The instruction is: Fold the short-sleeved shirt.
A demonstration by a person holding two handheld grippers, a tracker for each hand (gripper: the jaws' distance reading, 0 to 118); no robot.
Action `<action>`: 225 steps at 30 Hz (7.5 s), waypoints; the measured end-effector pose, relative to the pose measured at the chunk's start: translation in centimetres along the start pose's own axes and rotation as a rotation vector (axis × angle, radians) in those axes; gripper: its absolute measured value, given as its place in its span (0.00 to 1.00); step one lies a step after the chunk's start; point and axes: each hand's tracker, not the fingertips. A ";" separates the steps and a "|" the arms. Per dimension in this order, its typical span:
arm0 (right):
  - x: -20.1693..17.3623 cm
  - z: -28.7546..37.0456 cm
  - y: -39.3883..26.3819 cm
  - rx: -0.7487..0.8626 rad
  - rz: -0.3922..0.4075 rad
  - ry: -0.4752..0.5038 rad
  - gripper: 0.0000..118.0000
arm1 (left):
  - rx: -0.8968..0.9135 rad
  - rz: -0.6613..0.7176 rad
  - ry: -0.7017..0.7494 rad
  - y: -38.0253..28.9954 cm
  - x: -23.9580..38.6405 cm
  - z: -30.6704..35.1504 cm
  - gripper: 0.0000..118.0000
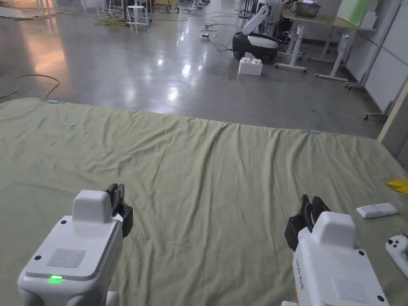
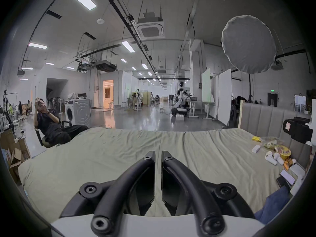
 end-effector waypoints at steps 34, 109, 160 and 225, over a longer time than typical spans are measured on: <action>-1.6 -0.8 -2.3 -0.112 0.094 0.103 0.02 | -0.750 0.263 -0.313 -13.7 -22.3 -0.7 0.71; 2.6 0.3 -6.5 -0.293 0.010 0.068 0.02 | -1.032 0.663 -0.540 -15.7 -2.6 -1.4 0.08; 4.1 1.0 -8.4 -0.387 -0.023 0.072 0.02 | -0.859 0.535 -0.545 -13.5 -5.9 0.7 0.72; 3.7 -0.1 -7.8 -0.411 -0.105 0.122 0.02 | -0.921 0.188 -0.333 -3.2 -3.5 3.6 0.10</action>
